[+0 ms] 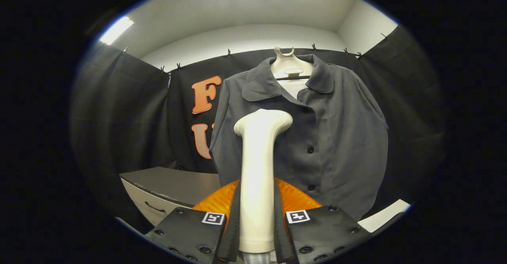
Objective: Iron the clothes twice with a garment steamer, once on the left side and once on the right side.
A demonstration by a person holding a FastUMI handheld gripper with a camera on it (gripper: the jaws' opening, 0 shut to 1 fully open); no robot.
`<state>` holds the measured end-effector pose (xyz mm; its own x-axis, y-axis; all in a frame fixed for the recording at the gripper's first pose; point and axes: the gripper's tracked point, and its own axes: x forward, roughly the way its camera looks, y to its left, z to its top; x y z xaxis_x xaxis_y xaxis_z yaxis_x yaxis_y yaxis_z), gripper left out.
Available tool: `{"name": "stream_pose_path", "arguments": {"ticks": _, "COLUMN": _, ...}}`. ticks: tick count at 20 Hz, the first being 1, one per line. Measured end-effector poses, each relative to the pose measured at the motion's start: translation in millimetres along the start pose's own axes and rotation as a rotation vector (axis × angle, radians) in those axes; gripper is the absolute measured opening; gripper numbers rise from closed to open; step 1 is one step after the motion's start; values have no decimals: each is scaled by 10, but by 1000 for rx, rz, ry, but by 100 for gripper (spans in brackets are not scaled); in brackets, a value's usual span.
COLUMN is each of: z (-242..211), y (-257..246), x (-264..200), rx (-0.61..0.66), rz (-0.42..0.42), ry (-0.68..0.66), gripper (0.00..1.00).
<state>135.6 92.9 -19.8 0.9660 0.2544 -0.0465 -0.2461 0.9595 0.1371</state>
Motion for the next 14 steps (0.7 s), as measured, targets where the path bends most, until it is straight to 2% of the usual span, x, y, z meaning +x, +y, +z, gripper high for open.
{"name": "stream_pose_path", "arguments": {"ticks": 14, "z": -350, "y": -24, "x": -247, "rx": -6, "rz": -27, "ry": 36, "gripper": 42}}
